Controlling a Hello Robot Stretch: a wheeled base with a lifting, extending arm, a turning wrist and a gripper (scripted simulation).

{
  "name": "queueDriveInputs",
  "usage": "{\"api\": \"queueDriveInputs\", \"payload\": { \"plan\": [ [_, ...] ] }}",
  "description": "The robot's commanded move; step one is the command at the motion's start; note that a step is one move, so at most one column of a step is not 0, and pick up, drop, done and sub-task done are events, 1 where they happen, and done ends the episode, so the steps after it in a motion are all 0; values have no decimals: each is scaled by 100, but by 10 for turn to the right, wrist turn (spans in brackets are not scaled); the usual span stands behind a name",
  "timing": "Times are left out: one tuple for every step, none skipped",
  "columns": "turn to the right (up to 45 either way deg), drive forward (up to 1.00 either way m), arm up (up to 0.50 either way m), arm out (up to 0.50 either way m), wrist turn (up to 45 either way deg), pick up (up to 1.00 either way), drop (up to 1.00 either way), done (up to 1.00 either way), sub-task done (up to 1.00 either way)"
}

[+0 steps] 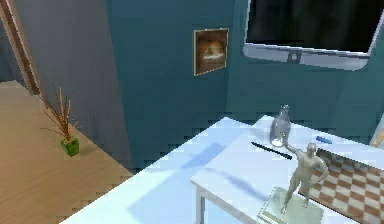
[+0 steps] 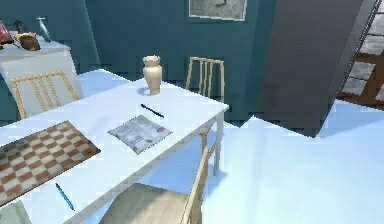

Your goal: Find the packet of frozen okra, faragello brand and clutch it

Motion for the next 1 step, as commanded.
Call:
{"api": "queueDriveInputs", "payload": {
  "plan": [
    [-150,0,0,0,0,0,0,0,0]
  ]
}}
